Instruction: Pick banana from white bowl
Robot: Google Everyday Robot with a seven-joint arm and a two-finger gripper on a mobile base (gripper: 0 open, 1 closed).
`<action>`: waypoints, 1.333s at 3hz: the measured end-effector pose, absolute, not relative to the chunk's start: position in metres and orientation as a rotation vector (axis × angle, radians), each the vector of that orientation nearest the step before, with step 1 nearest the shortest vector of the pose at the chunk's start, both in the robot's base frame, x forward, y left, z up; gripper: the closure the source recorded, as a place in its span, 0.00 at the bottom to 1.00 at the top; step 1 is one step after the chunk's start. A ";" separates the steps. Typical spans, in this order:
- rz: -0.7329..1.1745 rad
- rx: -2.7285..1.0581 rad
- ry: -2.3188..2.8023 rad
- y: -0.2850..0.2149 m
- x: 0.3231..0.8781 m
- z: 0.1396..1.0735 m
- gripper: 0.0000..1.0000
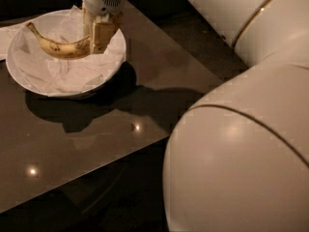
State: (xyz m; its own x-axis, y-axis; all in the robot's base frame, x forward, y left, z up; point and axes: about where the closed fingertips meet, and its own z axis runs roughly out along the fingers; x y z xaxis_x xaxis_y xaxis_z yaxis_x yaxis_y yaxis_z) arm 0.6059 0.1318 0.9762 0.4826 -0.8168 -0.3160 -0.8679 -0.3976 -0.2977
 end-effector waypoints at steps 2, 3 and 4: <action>0.222 -2.145 1.542 0.090 0.568 0.977 1.00; 0.213 -2.121 1.598 0.071 0.554 0.975 1.00; 0.213 -2.121 1.600 0.071 0.553 0.975 1.00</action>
Offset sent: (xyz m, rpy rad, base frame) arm -0.0599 -0.0707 -0.0028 0.1098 0.0723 -0.2240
